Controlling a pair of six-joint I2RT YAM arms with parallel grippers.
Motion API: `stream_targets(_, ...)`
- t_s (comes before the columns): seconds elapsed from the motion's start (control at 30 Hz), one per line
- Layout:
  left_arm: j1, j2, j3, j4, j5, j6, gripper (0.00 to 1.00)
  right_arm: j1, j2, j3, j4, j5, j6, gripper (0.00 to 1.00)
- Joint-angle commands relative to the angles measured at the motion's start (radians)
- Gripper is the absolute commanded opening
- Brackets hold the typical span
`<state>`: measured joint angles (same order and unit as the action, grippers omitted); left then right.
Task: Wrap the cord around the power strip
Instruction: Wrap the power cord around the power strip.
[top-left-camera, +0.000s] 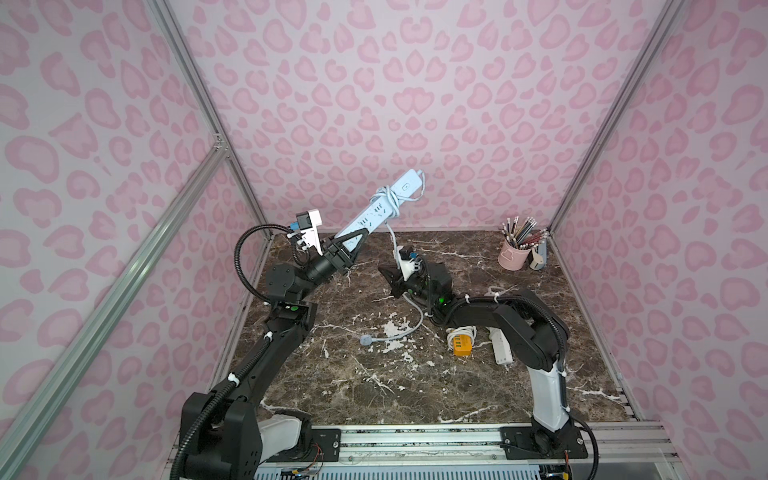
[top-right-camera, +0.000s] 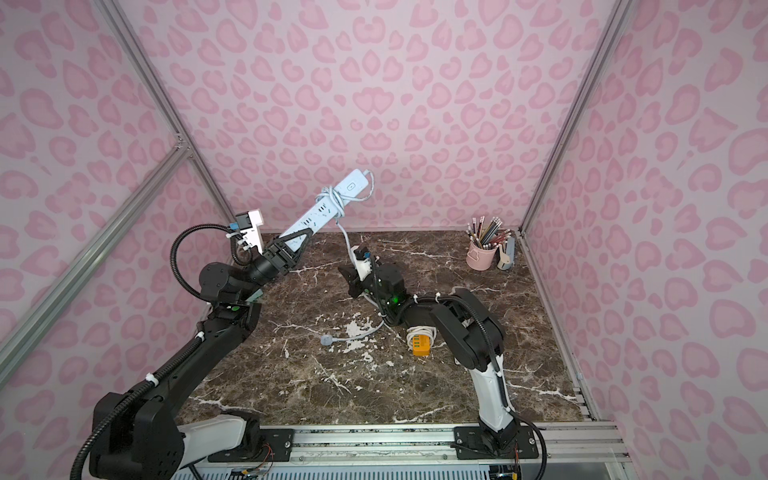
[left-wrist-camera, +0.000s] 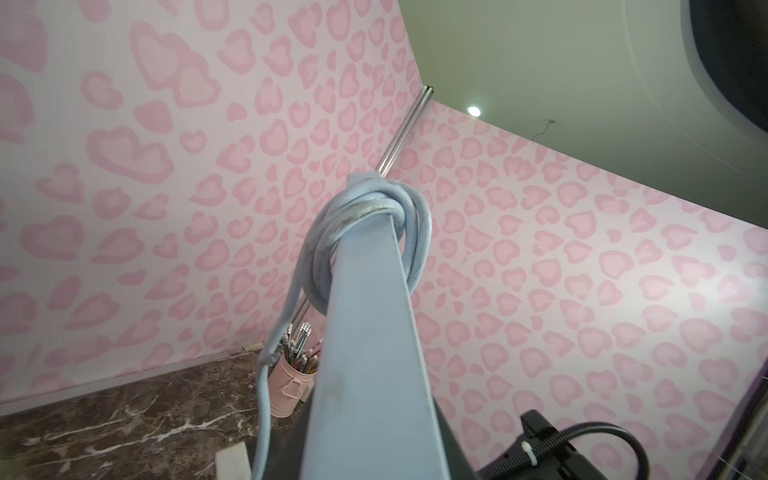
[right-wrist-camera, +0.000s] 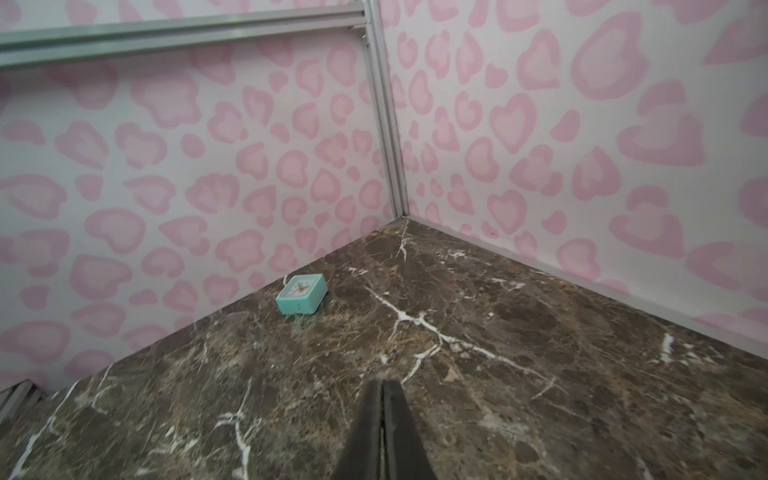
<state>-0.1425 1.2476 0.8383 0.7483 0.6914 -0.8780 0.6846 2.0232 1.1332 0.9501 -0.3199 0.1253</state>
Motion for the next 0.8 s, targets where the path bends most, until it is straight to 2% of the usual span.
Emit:
stream_targets(0.0, 0.014, -0.052, 0.115, -0.314, -0.230, 0.433, 0.03, 0.006, -0.071, -0.070, -0.057, 0.090, -0.117, 0.00)
stream_targets(0.07, 0.040, -0.056, 0.145, -0.463, -0.344, 0.583, 0.03, 0.009, -0.128, -0.122, -0.064, 0.096, -0.157, 0.00)
stream_targets(0.17, 0.103, -0.038, 0.137, -0.525, -0.458, 0.657, 0.03, 0.036, -0.208, -0.173, -0.105, 0.127, -0.272, 0.00)
stream_targets(0.27, 0.106, 0.003, 0.126, -0.567, -0.572, 0.727, 0.03, 0.061, -0.276, -0.184, -0.167, 0.136, -0.410, 0.00)
stream_targets(0.43, 0.074, 0.041, 0.090, -0.499, -0.445, 0.686, 0.03, 0.091, -0.325, -0.098, -0.283, 0.121, -0.538, 0.00)
stream_targets(0.6, -0.019, 0.084, 0.163, -0.661, -0.372, 0.796, 0.03, 0.067, -0.313, 0.050, -0.367, 0.169, -0.617, 0.00)
stream_targets(0.77, -0.025, 0.087, 0.194, -0.839, -0.196, 0.827, 0.03, -0.046, -0.259, 0.261, -0.497, 0.061, -0.612, 0.00)
